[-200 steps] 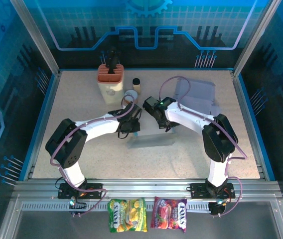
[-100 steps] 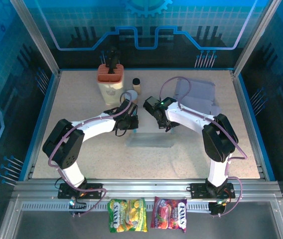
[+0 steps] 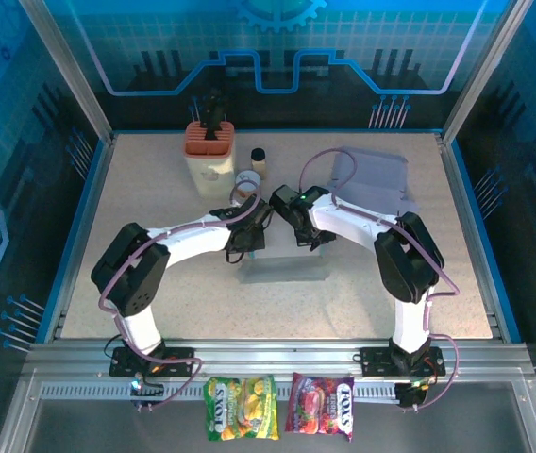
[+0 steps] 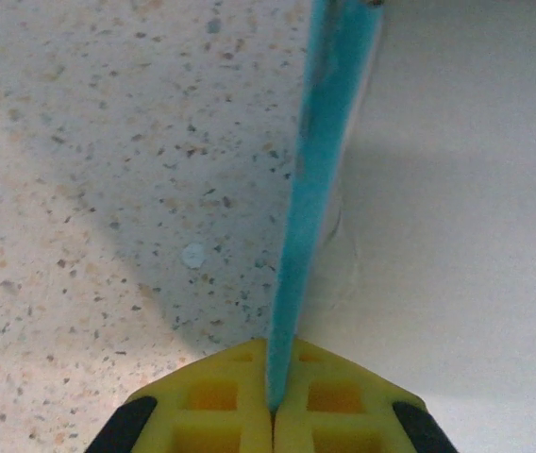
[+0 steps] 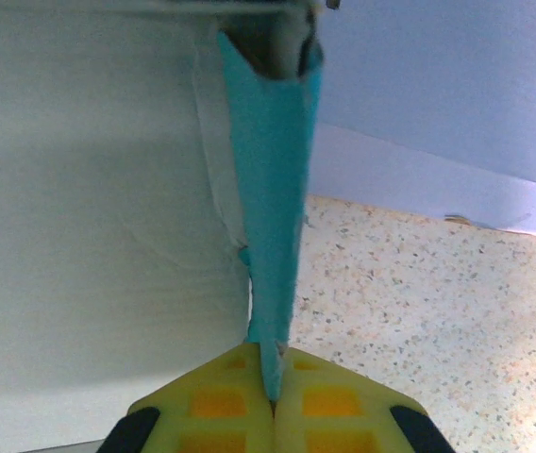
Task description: Fold the paper box
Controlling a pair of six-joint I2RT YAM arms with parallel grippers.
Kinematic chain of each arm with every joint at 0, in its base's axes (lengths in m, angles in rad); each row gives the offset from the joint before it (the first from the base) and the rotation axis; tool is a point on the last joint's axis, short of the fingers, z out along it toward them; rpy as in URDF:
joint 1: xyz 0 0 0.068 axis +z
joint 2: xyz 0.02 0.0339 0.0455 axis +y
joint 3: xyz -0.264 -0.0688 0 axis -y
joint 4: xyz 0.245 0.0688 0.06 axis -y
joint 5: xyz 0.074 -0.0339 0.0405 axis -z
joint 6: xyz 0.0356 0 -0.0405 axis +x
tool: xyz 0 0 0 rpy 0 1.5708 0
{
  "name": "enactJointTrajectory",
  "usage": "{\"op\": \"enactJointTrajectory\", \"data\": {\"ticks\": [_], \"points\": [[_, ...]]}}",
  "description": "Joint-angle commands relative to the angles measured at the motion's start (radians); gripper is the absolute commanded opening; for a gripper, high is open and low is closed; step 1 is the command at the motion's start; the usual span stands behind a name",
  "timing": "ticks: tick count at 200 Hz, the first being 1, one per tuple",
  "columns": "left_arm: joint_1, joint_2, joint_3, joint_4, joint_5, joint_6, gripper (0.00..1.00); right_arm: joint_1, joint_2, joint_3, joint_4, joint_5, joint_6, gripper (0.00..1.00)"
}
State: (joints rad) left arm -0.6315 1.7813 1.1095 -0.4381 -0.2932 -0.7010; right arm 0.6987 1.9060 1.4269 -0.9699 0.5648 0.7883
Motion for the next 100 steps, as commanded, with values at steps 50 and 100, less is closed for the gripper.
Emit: {"op": "enactJointTrajectory", "data": {"ticks": [50, 100], "points": [[0.017, -0.060, -0.054, -0.038, -0.169, 0.023, 0.25, -0.016, 0.019, -0.006, -0.116, 0.064, -0.021, 0.00], [0.099, -0.138, -0.122, 0.139, 0.013, 0.141, 0.39, -0.015, 0.005, -0.021, -0.107, 0.061, -0.025, 0.00]]}}
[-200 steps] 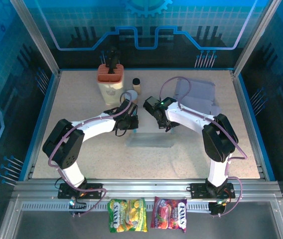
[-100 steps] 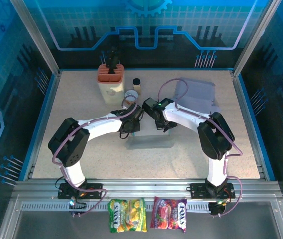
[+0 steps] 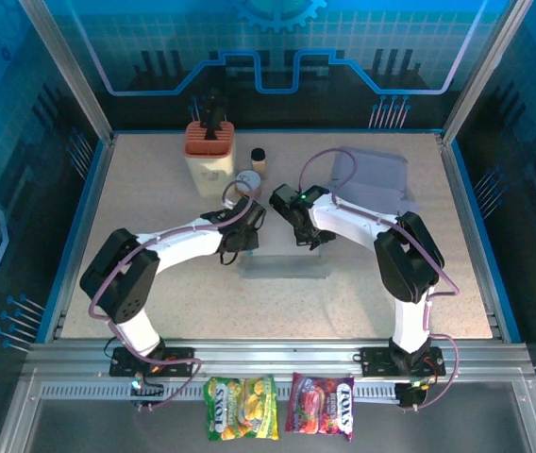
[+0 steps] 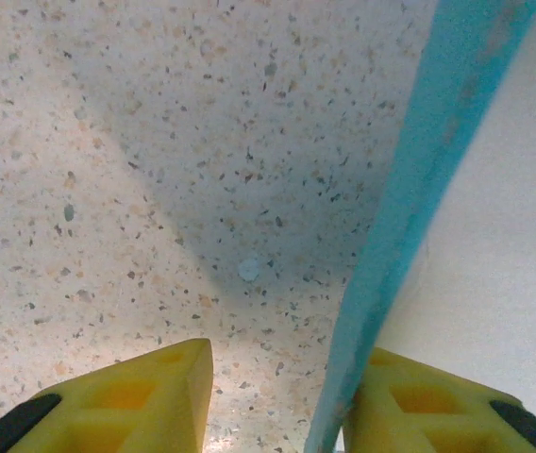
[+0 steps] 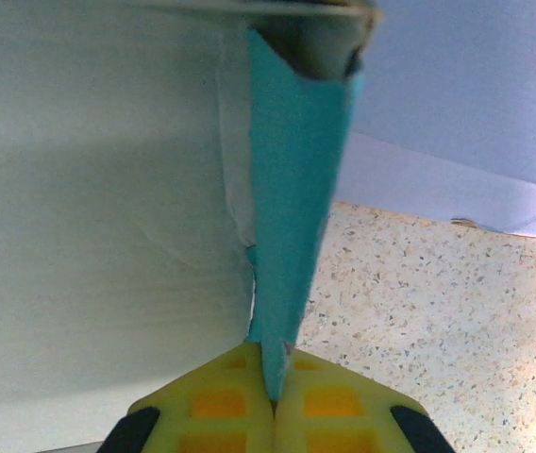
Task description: Fold the paper box
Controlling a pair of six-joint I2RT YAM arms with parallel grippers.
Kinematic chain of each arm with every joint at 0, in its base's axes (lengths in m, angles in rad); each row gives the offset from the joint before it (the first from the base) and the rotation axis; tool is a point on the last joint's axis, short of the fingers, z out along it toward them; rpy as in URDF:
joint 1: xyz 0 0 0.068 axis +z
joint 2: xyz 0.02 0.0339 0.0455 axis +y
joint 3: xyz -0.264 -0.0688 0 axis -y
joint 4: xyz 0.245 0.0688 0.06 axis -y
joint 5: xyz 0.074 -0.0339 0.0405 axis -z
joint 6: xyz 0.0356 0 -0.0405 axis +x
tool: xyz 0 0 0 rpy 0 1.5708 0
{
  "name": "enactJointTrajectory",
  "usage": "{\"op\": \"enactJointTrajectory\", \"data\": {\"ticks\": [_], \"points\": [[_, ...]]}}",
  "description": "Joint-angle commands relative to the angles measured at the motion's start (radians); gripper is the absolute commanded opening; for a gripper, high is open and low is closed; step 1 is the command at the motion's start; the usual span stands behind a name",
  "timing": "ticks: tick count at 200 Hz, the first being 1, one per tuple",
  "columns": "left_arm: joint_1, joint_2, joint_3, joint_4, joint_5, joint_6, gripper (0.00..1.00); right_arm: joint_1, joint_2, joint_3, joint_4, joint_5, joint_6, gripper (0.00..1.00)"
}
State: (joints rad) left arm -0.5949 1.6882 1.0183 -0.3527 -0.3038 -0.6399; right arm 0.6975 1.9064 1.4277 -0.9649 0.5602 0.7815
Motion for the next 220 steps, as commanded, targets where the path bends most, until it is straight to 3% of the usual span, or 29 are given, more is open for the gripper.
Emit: {"op": "enactJointTrajectory", "data": {"ticks": [1, 48, 220], "points": [[0.063, -0.045, -0.032, 0.057, 0.028, 0.082, 0.39, -0.015, 0.005, -0.021, -0.112, 0.066, -0.018, 0.00], [0.081, -0.040, -0.041, 0.160, 0.186, 0.155, 0.39, -0.009, 0.011, -0.012, -0.117, 0.065, -0.023, 0.00], [0.039, -0.009, -0.070, 0.153, 0.220, 0.168, 0.37, -0.009, 0.013, 0.001, -0.123, 0.070, -0.018, 0.00]]}}
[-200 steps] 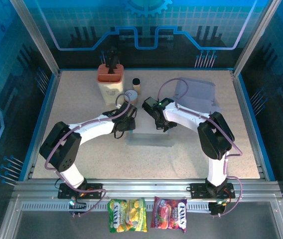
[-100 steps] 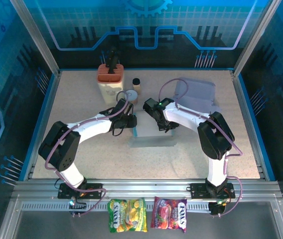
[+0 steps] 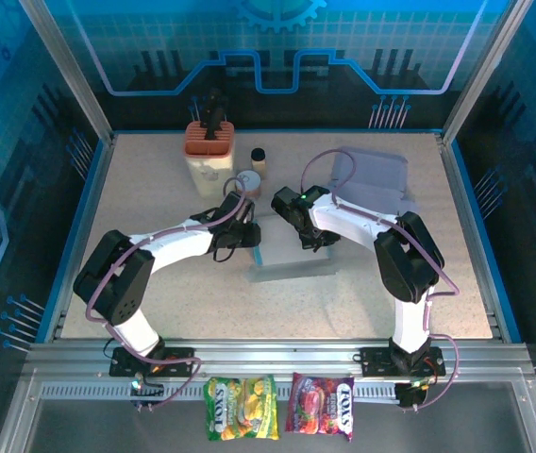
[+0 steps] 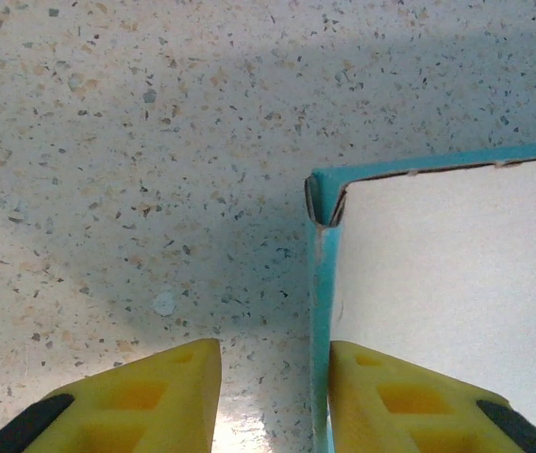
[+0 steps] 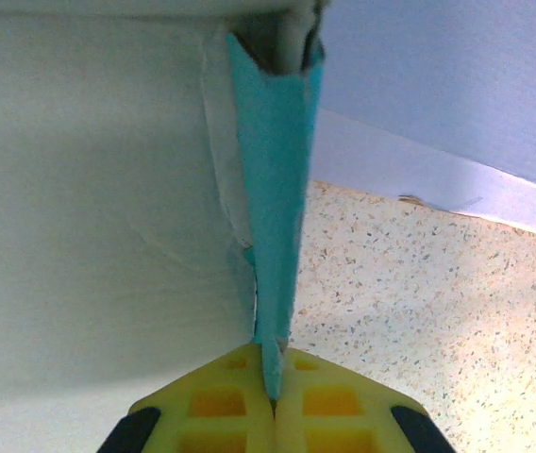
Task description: Fold the paper box
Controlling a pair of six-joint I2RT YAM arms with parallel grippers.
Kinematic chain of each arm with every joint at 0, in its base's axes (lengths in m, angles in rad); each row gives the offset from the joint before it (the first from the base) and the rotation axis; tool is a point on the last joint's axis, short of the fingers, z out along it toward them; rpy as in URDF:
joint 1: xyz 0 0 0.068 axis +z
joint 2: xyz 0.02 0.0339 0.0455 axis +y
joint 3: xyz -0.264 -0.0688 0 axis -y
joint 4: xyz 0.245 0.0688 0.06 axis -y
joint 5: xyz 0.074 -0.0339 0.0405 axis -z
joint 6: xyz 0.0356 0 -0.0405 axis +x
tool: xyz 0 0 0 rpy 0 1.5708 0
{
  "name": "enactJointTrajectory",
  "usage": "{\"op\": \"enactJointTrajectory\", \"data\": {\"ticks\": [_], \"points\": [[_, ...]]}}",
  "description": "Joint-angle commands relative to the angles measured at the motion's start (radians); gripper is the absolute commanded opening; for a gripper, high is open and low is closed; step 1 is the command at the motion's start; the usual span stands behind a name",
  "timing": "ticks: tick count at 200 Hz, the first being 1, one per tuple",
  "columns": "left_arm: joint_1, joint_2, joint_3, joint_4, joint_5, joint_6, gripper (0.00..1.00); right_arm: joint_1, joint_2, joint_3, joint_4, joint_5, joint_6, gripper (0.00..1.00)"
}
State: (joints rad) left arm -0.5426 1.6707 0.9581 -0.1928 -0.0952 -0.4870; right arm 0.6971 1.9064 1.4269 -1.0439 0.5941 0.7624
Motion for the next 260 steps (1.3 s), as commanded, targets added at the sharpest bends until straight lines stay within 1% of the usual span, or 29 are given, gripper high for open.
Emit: {"op": "enactJointTrajectory", "data": {"ticks": [1, 28, 54, 76, 103, 116, 141, 162, 197, 205, 225, 249, 260], "points": [[-0.014, 0.008, -0.009, -0.007, 0.011, 0.015, 0.37, -0.008, 0.013, 0.001, -0.044, 0.036, 0.000, 0.00], [-0.028, -0.058, -0.007, -0.031, 0.003, -0.018, 0.45, -0.006, 0.011, 0.001, -0.048, 0.057, 0.006, 0.00], [-0.038, -0.114, -0.031, -0.055, 0.015, -0.060, 0.46, -0.003, -0.004, -0.007, -0.038, 0.065, 0.012, 0.00], [-0.038, -0.132, -0.083, -0.045, 0.028, -0.073, 0.45, 0.002, -0.005, -0.003, -0.036, 0.074, 0.012, 0.00], [-0.043, -0.111, -0.114, 0.007, 0.097, -0.081, 0.43, 0.010, -0.007, -0.002, -0.033, 0.076, 0.014, 0.00], [-0.046, -0.092, -0.106, 0.006, 0.098, -0.083, 0.43, 0.012, -0.006, -0.003, -0.034, 0.074, 0.015, 0.00], [-0.046, -0.039, -0.078, 0.005, 0.090, -0.087, 0.38, 0.016, -0.009, -0.006, -0.036, 0.074, 0.020, 0.00], [-0.046, -0.008, -0.058, 0.009, 0.065, -0.087, 0.36, 0.019, -0.013, -0.011, -0.034, 0.073, 0.020, 0.00], [-0.057, 0.039, -0.019, 0.004, 0.032, -0.086, 0.27, 0.023, -0.020, -0.019, -0.031, 0.076, 0.020, 0.00], [-0.065, 0.045, -0.008, -0.001, 0.021, -0.085, 0.22, 0.025, -0.019, -0.021, -0.032, 0.081, 0.024, 0.00], [-0.102, 0.035, 0.015, -0.039, -0.052, -0.094, 0.00, 0.035, -0.015, -0.026, -0.041, 0.116, 0.031, 0.00], [-0.135, -0.011, 0.002, -0.055, -0.125, -0.128, 0.00, 0.087, 0.031, 0.004, -0.120, 0.265, 0.062, 0.00], [-0.143, -0.030, -0.010, -0.056, -0.137, -0.140, 0.00, 0.116, 0.054, 0.012, -0.162, 0.322, 0.092, 0.00]]}}
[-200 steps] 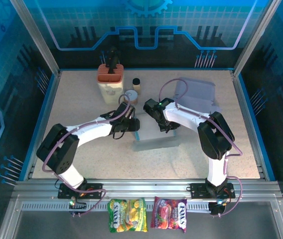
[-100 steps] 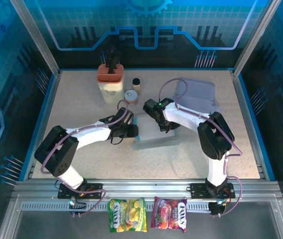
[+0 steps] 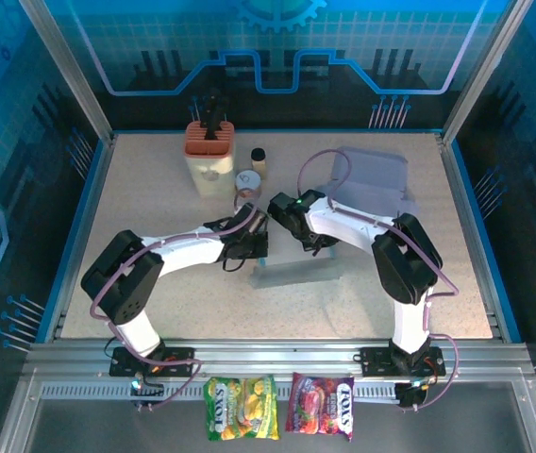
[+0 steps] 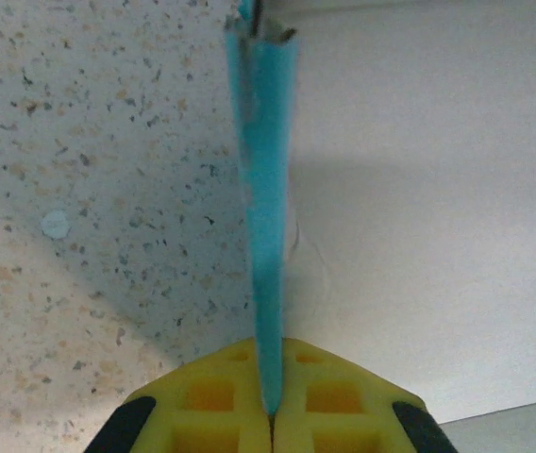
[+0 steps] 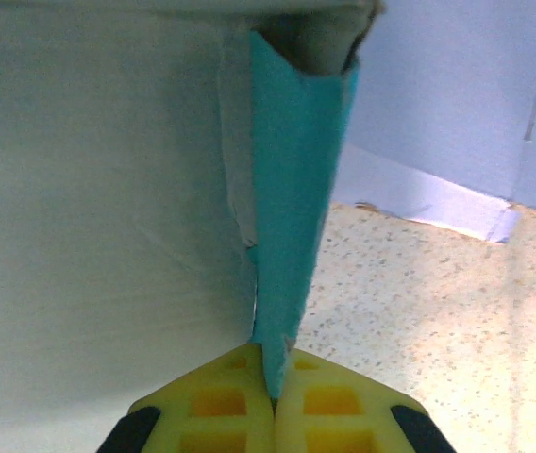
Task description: Fold the paper box
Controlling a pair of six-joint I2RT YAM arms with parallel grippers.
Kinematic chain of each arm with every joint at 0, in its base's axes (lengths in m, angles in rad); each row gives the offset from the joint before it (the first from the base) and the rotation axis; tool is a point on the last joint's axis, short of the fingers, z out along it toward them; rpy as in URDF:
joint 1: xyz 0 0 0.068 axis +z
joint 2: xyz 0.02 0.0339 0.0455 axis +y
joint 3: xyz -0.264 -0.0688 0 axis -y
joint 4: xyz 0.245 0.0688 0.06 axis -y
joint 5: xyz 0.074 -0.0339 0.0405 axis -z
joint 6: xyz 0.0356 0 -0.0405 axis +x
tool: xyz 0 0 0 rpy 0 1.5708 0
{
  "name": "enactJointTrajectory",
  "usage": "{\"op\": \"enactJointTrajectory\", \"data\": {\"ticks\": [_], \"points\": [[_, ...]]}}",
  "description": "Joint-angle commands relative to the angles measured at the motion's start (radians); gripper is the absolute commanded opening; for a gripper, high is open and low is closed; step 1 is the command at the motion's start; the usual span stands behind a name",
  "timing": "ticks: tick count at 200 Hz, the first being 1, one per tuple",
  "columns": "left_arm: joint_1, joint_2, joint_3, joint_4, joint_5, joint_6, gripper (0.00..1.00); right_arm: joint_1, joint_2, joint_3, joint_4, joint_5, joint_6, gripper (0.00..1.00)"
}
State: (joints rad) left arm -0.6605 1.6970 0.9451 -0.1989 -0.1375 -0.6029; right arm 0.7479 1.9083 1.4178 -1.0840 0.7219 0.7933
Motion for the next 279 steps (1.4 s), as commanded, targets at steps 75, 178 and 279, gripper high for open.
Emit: {"op": "enactJointTrajectory", "data": {"ticks": [75, 178, 279], "points": [[-0.042, -0.114, -0.050, -0.040, -0.095, 0.000, 0.00, 0.061, -0.204, -0.150, 0.219, 0.040, -0.076, 0.05], [-0.052, -0.123, -0.072, -0.041, -0.114, 0.006, 0.00, -0.102, -0.316, -0.276, 0.432, -0.281, -0.204, 0.51], [-0.060, -0.119, -0.056, -0.063, -0.123, 0.011, 0.00, -0.146, -0.184, -0.278, 0.442, -0.307, -0.192, 0.30]]}}
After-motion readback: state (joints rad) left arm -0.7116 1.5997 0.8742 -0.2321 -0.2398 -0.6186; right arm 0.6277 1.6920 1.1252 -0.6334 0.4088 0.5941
